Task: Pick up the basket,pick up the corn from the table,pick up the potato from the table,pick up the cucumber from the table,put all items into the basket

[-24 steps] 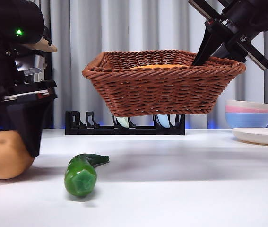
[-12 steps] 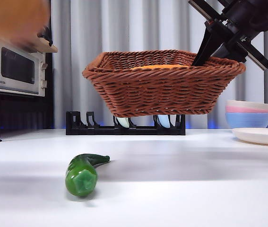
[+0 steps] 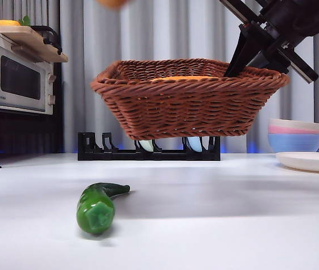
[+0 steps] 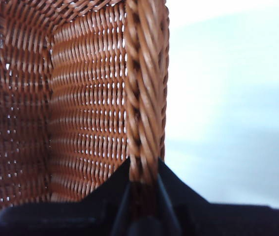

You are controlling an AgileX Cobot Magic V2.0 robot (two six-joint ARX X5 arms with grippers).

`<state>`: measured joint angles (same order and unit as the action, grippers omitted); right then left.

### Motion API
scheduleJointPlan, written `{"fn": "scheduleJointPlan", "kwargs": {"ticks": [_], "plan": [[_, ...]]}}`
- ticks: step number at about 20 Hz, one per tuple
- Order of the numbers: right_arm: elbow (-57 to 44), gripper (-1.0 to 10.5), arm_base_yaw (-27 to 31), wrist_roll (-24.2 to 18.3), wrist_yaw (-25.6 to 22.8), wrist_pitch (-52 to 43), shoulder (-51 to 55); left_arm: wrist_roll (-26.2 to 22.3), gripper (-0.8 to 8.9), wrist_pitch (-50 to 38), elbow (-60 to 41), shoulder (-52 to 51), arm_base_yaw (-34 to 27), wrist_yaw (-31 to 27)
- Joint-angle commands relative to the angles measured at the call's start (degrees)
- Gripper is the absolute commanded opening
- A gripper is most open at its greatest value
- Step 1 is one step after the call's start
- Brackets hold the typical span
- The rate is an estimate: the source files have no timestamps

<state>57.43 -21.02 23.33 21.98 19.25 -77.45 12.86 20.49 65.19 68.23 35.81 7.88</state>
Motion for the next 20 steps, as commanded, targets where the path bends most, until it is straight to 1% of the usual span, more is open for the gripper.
{"fn": "scheduleJointPlan", "kwargs": {"ticks": [1, 4, 8, 9, 10, 12, 13, 15, 16, 17, 20], "plan": [[0.8, -0.2, -0.2, 0.2, 0.5, -1.1, 0.3, -2.9, -0.08, 0.0, -0.2, 5.2, 1.2, -3.5], [0.8, -0.2, -0.2, 0.2, 0.4, -0.7, 0.3, -5.7, -0.08, 0.4, -0.2, 10.9, 2.3, -5.1], [0.8, -0.2, -0.2, 0.2, 0.4, -0.7, 0.3, -8.3, -0.06, 0.7, -0.2, 13.2, 4.3, -7.6], [0.8, -0.2, -0.2, 0.2, 0.4, -0.7, 0.3, -9.2, 0.10, 0.6, -0.2, 13.2, 4.8, -7.8], [0.8, -0.2, -0.2, 0.2, 0.4, -0.7, 0.3, -9.7, 0.98, 0.5, -0.2, 13.2, 5.3, -7.8], [0.8, -0.2, -0.2, 0.2, 0.5, -0.7, 0.3, -9.6, 4.65, 0.6, -0.2, 13.2, 5.5, -7.8], [0.8, -0.2, -0.2, 0.2, 0.5, -0.7, 0.3, -9.6, 5.04, 0.7, -0.2, 13.2, 5.5, -7.8], [0.8, -0.2, -0.2, 0.2, 0.5, -0.7, 0.3, -9.1, 5.03, 0.7, -0.2, 13.1, 5.6, -7.6], [0.8, -0.2, -0.2, 0.2, 0.5, -0.7, 0.3, -8.1, 5.03, 1.6, 0.2, 12.8, 5.8, -7.6], [0.8, -0.2, -0.2, 0.2, 0.5, -0.7, 0.3, -8.1, 5.03, 3.3, 1.4, 12.5, 5.8, -7.7], [0.8, -0.2, -0.2, 0.2, 0.5, -0.8, 0.3, -8.1, 5.03, 12.2, 9.3, 10.8, 6.3, -7.7]]}}
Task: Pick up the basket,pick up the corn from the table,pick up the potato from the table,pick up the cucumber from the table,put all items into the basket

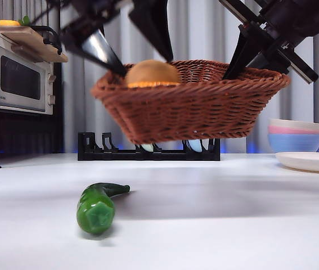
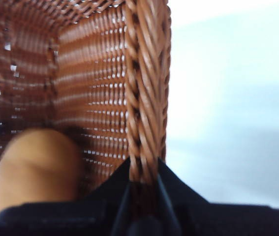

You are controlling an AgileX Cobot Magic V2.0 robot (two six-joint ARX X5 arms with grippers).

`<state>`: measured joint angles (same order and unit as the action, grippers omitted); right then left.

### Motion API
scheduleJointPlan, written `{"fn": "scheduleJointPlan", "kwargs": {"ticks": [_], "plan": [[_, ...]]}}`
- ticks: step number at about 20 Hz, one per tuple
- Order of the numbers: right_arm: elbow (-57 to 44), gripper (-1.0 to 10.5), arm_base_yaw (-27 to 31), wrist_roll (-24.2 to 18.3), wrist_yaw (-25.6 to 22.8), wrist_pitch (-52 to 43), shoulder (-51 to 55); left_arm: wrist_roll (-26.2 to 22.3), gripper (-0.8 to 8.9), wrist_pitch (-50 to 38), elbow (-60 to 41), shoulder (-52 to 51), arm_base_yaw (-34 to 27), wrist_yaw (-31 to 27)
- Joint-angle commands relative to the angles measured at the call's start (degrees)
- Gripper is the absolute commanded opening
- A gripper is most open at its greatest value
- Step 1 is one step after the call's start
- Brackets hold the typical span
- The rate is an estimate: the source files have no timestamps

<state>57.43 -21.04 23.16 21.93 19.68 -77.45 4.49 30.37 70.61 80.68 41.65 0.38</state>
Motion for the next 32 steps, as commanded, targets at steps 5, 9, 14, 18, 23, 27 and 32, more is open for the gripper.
{"fn": "scheduleJointPlan", "kwargs": {"ticks": [5, 9, 14, 18, 23, 27, 32], "plan": [[0.8, -0.2, 0.0, 0.4, 0.5, -1.2, 0.3, -0.3, 5.03, 22.5, 18.8, -6.3, 1.7, -0.4], [0.9, -0.2, 0.7, 0.3, 0.5, -1.3, 0.3, 2.4, 5.03, 40.1, 19.6, -12.8, 2.4, -0.9], [1.2, -0.2, 2.6, 0.4, 0.7, -2.7, 0.5, 11.6, 5.02, 38.8, 6.9, -20.2, 6.1, -3.2], [2.8, -0.2, 4.5, 0.4, 0.7, -2.7, 0.5, 19.3, 5.03, 28.1, -9.8, -20.7, 8.0, -3.0], [5.7, -0.2, 5.7, 0.4, 0.7, -2.4, 0.7, 22.5, 5.03, 13.9, -19.3, -11.8, 7.7, -3.5], [6.7, -0.2, 5.7, 0.4, 0.7, -2.5, 0.7, 22.3, 5.02, 8.6, -19.3, -3.6, 6.6, -3.1], [6.8, -0.2, 5.7, 0.3, 0.7, -2.5, 0.7, 22.2, 5.02, 4.3, -19.3, 4.3, 5.7, -3.1]]}}
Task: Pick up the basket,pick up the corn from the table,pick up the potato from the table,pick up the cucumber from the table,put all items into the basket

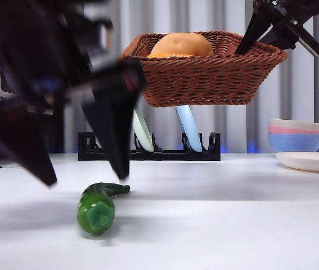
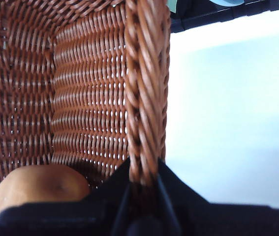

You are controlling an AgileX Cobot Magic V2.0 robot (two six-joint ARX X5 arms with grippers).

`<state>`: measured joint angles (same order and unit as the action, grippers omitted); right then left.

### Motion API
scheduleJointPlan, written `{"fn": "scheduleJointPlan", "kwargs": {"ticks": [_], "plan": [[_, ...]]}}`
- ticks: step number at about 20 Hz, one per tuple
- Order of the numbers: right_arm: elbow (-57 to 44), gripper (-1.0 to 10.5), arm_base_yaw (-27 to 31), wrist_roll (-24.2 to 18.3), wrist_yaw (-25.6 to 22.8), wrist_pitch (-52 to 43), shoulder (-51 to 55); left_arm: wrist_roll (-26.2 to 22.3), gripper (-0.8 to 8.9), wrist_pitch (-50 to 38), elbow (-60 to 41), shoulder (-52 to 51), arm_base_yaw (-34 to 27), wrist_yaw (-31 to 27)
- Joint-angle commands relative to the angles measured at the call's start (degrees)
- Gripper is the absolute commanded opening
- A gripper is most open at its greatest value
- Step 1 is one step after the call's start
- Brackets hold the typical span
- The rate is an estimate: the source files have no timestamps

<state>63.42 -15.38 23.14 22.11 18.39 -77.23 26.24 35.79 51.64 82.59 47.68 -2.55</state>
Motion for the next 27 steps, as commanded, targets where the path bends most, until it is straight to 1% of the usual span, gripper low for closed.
{"fn": "scheduleJointPlan", "kwargs": {"ticks": [1, 3, 4, 6, 8, 9, 10, 13, 15, 18, 21, 23, 25, 27], "plan": [[0.8, -0.2, 0.1, 0.4, 0.5, -1.2, 0.5, 0.1, 4.98, -1.6, -0.3, 3.6, -0.5, -0.2], [0.8, -0.2, 0.1, 0.4, 0.5, -1.2, 0.5, -0.4, 4.79, -2.5, -0.3, 5.6, -0.6, -0.3], [0.8, -0.2, 0.1, 0.4, 0.5, -1.2, 0.5, -0.8, 4.26, -2.8, -0.3, 6.4, -0.7, -0.3], [0.8, -0.2, 0.1, 0.4, 0.5, -1.2, 0.5, -1.4, 2.69, -3.3, -0.3, 7.4, -0.9, -0.3], [0.9, -0.2, 0.1, 0.4, 0.5, -1.2, 0.5, -3.7, 0.52, -3.3, -0.3, 7.5, -0.9, -0.3], [0.9, -0.2, 0.1, 0.4, 0.5, -1.2, 0.5, -4.3, -0.30, -3.3, -0.3, 7.5, -0.8, -0.4], [0.8, -0.2, 0.1, 0.4, 0.5, -1.2, 0.5, -4.8, -0.06, -3.1, -0.3, 7.5, -0.8, -0.3], [0.8, -0.2, 0.1, 0.4, 0.5, -1.2, 0.5, -7.0, -0.08, -0.8, -0.3, 7.4, -0.8, 0.4], [0.8, -0.2, 0.1, 0.4, 0.5, -1.1, 0.5, -9.4, -0.08, 2.8, -0.2, 6.7, -0.9, 2.6], [0.8, -0.2, 0.1, 0.4, 0.5, -1.1, 0.5, -14.7, -0.08, 10.1, -0.2, 3.8, -0.7, 7.4], [0.8, -0.2, 0.1, 0.4, 0.4, -1.1, 0.5, -20.4, -0.08, 17.6, -0.2, -2.0, 0.0, 14.4], [0.8, -0.2, 0.1, 0.4, 0.4, -1.1, 0.5, -23.8, -0.08, 22.0, 0.1, -7.4, 0.5, 20.6], [0.8, -0.2, 0.1, 0.4, 0.4, -1.1, 0.5, -25.8, -0.08, 25.0, 0.9, -12.8, 0.7, 25.9], [0.8, -0.2, 0.1, 0.4, 0.4, -1.1, 0.5, -26.7, -0.08, 26.5, 2.8, -18.1, 0.7, 29.5]]}}
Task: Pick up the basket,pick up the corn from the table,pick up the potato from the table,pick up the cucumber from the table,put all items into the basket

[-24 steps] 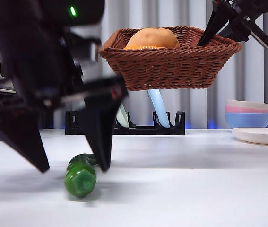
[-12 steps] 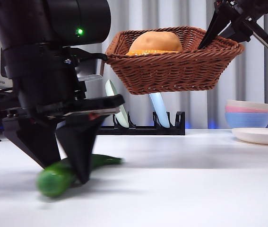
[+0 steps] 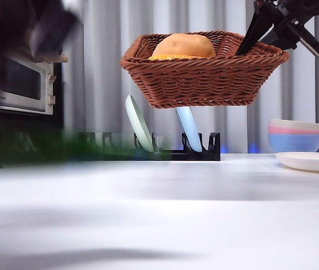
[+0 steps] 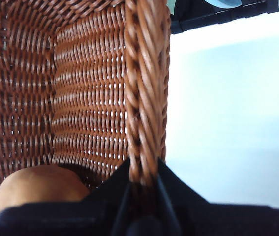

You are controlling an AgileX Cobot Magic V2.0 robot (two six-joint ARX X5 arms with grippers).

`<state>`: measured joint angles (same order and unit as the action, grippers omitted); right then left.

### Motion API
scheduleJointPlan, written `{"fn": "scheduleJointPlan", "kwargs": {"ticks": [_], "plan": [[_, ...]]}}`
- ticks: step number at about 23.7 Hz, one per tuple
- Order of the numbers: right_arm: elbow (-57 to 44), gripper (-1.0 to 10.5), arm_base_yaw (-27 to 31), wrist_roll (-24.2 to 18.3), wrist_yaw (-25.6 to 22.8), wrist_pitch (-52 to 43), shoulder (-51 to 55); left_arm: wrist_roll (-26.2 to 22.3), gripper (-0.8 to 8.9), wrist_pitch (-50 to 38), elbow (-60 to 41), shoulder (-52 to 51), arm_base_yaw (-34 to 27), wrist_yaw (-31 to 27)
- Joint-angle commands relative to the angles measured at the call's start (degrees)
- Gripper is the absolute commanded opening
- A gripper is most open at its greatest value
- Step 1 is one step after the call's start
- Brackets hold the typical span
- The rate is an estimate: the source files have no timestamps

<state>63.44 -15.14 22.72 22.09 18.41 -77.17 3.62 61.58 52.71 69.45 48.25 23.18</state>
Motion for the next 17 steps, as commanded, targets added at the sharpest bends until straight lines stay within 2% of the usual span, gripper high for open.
{"fn": "scheduleJointPlan", "kwargs": {"ticks": [1, 4, 6, 9, 12, 15, 17], "plan": [[0.8, -0.2, -0.2, 0.8, 0.4, -1.1, 0.5, -4.1, -0.08, 0.7, 3.0, -7.2, 0.2, 4.4], [0.8, -0.2, -0.2, 0.8, 0.4, -1.1, 0.5, -3.5, -0.08, -1.6, 8.9, -12.7, 0.1, 3.2], [0.8, -0.2, -0.3, 0.8, 0.4, -1.1, 0.5, -1.4, -0.08, -5.7, 13.9, -14.6, 0.1, 0.0], [0.8, -0.2, -0.4, 0.9, 0.5, -0.8, 0.5, 1.1, -0.08, -12.8, 20.9, -14.8, 0.2, -8.0], [0.8, -0.2, -1.1, 0.8, 0.4, 0.4, 0.5, 1.1, -0.08, -21.2, 24.8, -13.1, 0.1, -16.9], [0.8, -0.2, -1.8, 0.8, 0.5, 1.6, 0.5, 0.5, -0.08, -27.9, 26.4, -10.0, 0.1, -23.1], [0.8, -0.2, -2.7, 0.8, 0.5, 2.3, 0.5, -1.7, -0.08, -31.0, 26.7, -6.9, 0.0, -26.9]]}}
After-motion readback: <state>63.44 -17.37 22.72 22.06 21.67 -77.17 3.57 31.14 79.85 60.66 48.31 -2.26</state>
